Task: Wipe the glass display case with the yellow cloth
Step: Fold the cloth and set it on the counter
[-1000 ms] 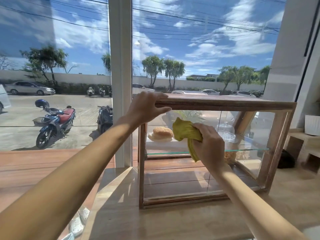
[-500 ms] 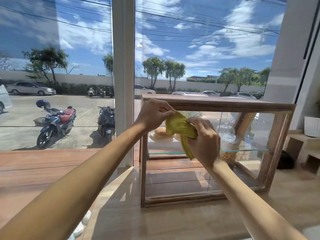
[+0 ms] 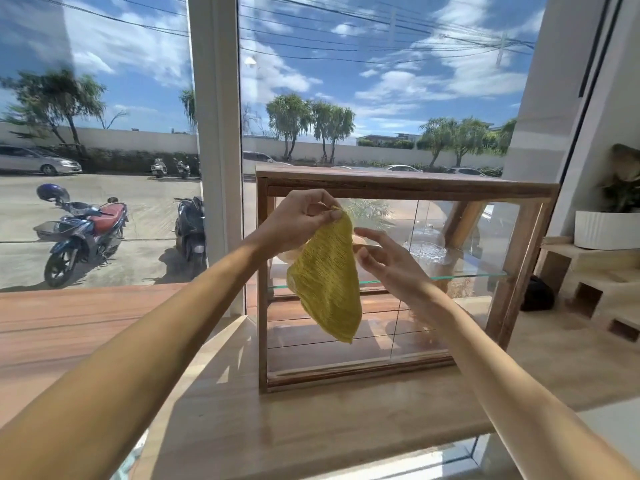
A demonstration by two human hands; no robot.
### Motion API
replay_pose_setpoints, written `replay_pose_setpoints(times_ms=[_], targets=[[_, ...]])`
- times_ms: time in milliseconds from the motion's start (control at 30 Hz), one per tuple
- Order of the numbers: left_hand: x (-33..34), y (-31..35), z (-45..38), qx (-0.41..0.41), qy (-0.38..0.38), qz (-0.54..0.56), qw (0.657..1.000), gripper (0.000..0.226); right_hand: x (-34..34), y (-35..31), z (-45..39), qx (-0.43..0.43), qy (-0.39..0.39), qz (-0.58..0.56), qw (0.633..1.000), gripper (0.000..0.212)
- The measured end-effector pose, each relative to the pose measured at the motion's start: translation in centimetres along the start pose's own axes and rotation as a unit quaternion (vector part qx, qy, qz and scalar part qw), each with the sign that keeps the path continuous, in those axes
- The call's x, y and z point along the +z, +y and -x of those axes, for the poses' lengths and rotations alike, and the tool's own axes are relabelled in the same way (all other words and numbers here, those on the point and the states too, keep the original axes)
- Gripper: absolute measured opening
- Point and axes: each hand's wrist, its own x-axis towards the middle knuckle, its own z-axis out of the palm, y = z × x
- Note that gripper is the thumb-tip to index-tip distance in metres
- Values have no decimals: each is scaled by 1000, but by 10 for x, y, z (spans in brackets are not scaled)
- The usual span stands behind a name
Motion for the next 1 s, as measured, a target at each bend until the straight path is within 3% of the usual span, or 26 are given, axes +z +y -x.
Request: replay_pose_setpoints(times_ms=[100, 233, 400, 567, 700, 900, 1000], targets=[[10, 6, 1, -8, -50, 35, 998, 9, -17, 9, -2, 11, -87, -71, 994, 44], [31, 10, -10, -32, -75, 47, 996, 6, -42, 33, -2, 30, -163, -123, 978, 48], [67, 11, -34, -42, -66, 64, 995, 8, -79, 60, -8, 53, -198, -160, 966, 76], [117, 9, -63, -53, -16, 45, 997, 4, -147, 88, -12, 68, -185, -167, 966, 83], [158, 7, -84, -72, 21, -9, 997, 5, -206, 109, -15, 67, -148, -118, 980, 27], [242, 8, -111, -71, 59, -98, 991, 6, -296, 132, -11, 18, -65, 71, 995, 14], [294, 13, -119, -57, 92, -82, 991, 4, -341, 156, 1, 17, -14, 95, 995, 14]])
